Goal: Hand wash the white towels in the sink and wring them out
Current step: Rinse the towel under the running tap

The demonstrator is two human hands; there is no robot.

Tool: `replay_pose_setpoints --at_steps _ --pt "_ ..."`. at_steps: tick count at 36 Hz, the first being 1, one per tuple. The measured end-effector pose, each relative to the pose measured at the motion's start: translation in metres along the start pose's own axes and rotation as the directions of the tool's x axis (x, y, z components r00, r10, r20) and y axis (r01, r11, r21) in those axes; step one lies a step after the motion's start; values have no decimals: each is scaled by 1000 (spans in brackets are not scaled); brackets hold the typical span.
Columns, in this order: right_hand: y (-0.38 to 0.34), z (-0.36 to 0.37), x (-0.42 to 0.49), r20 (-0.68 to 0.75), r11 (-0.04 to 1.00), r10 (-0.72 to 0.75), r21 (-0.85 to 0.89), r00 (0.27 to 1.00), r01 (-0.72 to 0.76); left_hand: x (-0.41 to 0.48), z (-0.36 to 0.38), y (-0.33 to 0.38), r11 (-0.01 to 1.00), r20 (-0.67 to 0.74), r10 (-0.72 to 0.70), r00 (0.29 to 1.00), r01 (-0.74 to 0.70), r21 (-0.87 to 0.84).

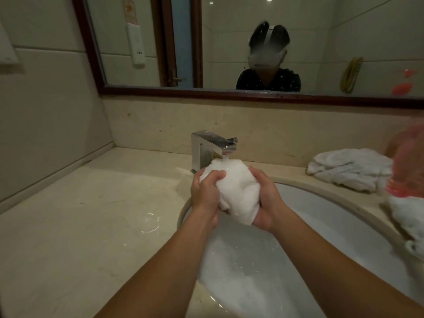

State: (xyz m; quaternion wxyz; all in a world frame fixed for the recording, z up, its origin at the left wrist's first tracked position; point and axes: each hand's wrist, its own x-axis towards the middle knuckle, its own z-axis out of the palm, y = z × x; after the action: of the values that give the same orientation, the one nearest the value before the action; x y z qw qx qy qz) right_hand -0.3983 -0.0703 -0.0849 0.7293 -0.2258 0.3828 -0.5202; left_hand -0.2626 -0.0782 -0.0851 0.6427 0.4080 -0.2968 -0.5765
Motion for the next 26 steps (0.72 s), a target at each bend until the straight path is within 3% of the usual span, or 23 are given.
replay_pose_setpoints --at_steps 6,11,18,23,26 --pt "-1 -7 8 -103 990 -122 -79 987 114 11 6 -4 990 20 -91 996 88 115" --pt "-12 -15 11 -121 966 -244 -120 962 230 -1 13 4 917 -14 -228 974 220 332" --pt "-15 -20 10 -45 948 -279 -170 959 268 5 11 5 913 79 -403 912 395 102" --pt "-9 -12 11 -46 931 -274 -265 961 253 7 18 7 969 -67 -238 969 242 50" --pt "-5 -10 9 -119 922 -284 -306 951 238 7 19 14 983 -141 -146 979 160 92"
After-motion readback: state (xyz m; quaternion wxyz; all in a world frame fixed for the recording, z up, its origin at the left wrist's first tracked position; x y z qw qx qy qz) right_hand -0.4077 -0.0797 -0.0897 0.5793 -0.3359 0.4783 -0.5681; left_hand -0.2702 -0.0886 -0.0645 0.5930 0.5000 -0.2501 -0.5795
